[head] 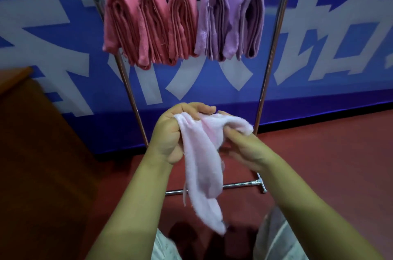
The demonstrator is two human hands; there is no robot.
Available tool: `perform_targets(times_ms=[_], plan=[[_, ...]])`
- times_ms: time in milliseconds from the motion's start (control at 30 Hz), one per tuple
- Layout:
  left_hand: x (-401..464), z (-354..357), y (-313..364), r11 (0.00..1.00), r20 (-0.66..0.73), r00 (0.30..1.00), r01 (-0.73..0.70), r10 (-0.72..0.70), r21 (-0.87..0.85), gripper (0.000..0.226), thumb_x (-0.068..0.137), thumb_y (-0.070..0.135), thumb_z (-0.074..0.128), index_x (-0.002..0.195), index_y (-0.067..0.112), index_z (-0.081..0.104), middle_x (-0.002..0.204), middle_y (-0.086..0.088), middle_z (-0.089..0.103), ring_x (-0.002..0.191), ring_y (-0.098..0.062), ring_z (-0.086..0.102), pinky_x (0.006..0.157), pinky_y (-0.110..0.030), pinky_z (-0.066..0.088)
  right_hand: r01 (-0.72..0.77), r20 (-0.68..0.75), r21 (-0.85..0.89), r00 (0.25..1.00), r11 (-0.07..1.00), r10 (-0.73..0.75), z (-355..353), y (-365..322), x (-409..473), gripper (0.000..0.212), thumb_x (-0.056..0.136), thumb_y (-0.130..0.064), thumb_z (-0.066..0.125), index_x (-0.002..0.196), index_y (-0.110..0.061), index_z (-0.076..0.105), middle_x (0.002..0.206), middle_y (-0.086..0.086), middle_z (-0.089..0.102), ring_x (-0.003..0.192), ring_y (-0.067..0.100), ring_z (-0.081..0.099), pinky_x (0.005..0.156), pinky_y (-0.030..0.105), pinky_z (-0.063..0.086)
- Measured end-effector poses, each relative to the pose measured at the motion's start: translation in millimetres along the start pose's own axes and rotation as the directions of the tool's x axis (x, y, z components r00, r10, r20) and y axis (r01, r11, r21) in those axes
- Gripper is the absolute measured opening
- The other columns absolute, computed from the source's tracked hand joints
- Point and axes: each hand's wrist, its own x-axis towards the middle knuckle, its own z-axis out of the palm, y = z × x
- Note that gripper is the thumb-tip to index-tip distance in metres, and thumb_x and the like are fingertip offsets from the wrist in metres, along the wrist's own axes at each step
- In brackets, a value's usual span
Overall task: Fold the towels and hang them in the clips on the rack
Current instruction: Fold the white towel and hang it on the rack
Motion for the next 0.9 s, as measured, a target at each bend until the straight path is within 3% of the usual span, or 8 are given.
perform_targets(times_ms=[100, 233, 333, 433, 500, 633, 767, 900], plan=[[-0.3, -6.1, 0.7, 1.000, 0.045, 0.999, -0.017, 0.016, 0.013, 0.037, 0.067, -0.007, 0.042, 0.051, 0.016, 0.066, 0.078, -0.002, 0.072, 0.084, -0.020, 0.069, 0.082, -0.032, 0.055, 0.131, -0.057, -0.011, 0.990, 0.991, -0.132, 12.7, -19.0, -0.4, 0.021, 0.090, -0.022, 0.055, 0.105, -0.013, 0.066, 0.094, 0.003, 0.072, 0.090, 0.015, 0.068, 0.074, 0.031, 0.053], [1.7, -26.3, 3.4, 0.995, -0.008, 1.000, 0.008, -0.009, -0.098, 0.046, 0.059, -0.019, 0.035, 0.064, 0.015, 0.065, 0.087, -0.004, 0.072, 0.091, -0.018, 0.069, 0.080, -0.027, 0.056, 0.209, -0.200, -0.020, 0.957, 0.978, -0.209, 13.3, -41.9, 1.0, 0.020, 0.092, -0.007, 0.053, 0.107, 0.001, 0.064, 0.097, 0.012, 0.071, 0.092, 0.021, 0.068, 0.078, 0.031, 0.056], [8.6, -33.9, 11.5, 0.980, 0.012, 0.998, 0.060, -0.059, -0.187, 0.042, 0.062, -0.010, 0.040, 0.089, 0.012, 0.063, 0.107, -0.009, 0.067, 0.107, -0.025, 0.064, 0.089, -0.040, 0.054, 0.234, -0.147, -0.155, 0.955, 0.960, -0.256, 19.0, -56.7, 1.9, 0.022, 0.092, 0.000, 0.049, 0.105, -0.008, 0.065, 0.090, 0.003, 0.069, 0.083, 0.012, 0.066, 0.072, 0.024, 0.054], [11.5, -22.4, 19.0, 0.980, 0.068, 0.977, 0.199, -0.200, 0.026, 0.040, 0.081, 0.016, 0.055, 0.120, 0.013, 0.055, 0.124, -0.008, 0.060, 0.114, -0.026, 0.059, 0.091, -0.047, 0.052, 0.247, -0.030, -0.310, 0.963, 0.918, -0.269, 33.8, -67.3, 6.2, 0.032, 0.092, 0.005, 0.044, 0.108, -0.014, 0.064, 0.089, -0.004, 0.070, 0.080, 0.008, 0.065, 0.070, 0.021, 0.053], [13.9, -12.3, 21.7, 0.950, 0.088, 0.973, 0.185, -0.212, 0.252, 0.049, 0.086, 0.028, 0.061, 0.131, 0.015, 0.048, 0.128, -0.005, 0.060, 0.116, -0.023, 0.059, 0.094, -0.043, 0.049, 0.263, 0.028, -0.480, 0.958, 0.837, -0.285, 41.1, -75.9, 9.6, 0.036, 0.088, 0.006, 0.048, 0.114, -0.016, 0.062, 0.095, -0.009, 0.068, 0.084, 0.000, 0.064, 0.074, 0.015, 0.051], [22.7, -3.5, 37.1, 0.826, 0.073, 0.981, 0.110, -0.180, 0.553, 0.044, 0.078, 0.032, 0.069, 0.117, 0.014, 0.059, 0.113, -0.006, 0.068, 0.108, -0.021, 0.064, 0.093, -0.035, 0.050, 0.279, 0.083, -0.771, 0.935, 0.573, -0.344, 44.6, -95.8, 16.1, 0.042, 0.081, -0.008, 0.062, 0.120, -0.024, 0.057, 0.084, -0.012, 0.060, 0.070, -0.004, 0.056, 0.063, 0.008, 0.041], [29.2, -8.1, 48.3, 0.752, -0.008, 1.000, 0.010, -0.006, 0.660, 0.007, 0.084, 0.022, 0.066, 0.084, 0.014, 0.066, 0.084, -0.005, 0.064, 0.080, -0.018, 0.059, 0.076, -0.036, 0.046, 0.240, 0.022, -0.813, 0.924, 0.531, -0.383, 37.6, -105.6, 14.4, 0.023, 0.082, -0.017, 0.066, 0.104, -0.024, 0.062, 0.073, -0.005, 0.061, 0.059, -0.002, 0.052, 0.055, 0.008, 0.039], [31.1, -7.8, 55.1, 0.812, -0.042, 0.981, -0.133, 0.190, 0.568, 0.012, 0.089, 0.019, 0.061, 0.078, 0.020, 0.067, 0.076, -0.001, 0.062, 0.073, -0.016, 0.055, 0.067, -0.034, 0.044, 0.220, 0.065, -0.814, 0.954, 0.537, -0.293, 26.4, -112.9, 6.2, 0.018, 0.082, -0.031, 0.070, 0.090, -0.016, 0.064, 0.085, 0.012, 0.068, 0.070, 0.011, 0.059, 0.064, 0.023, 0.047]])
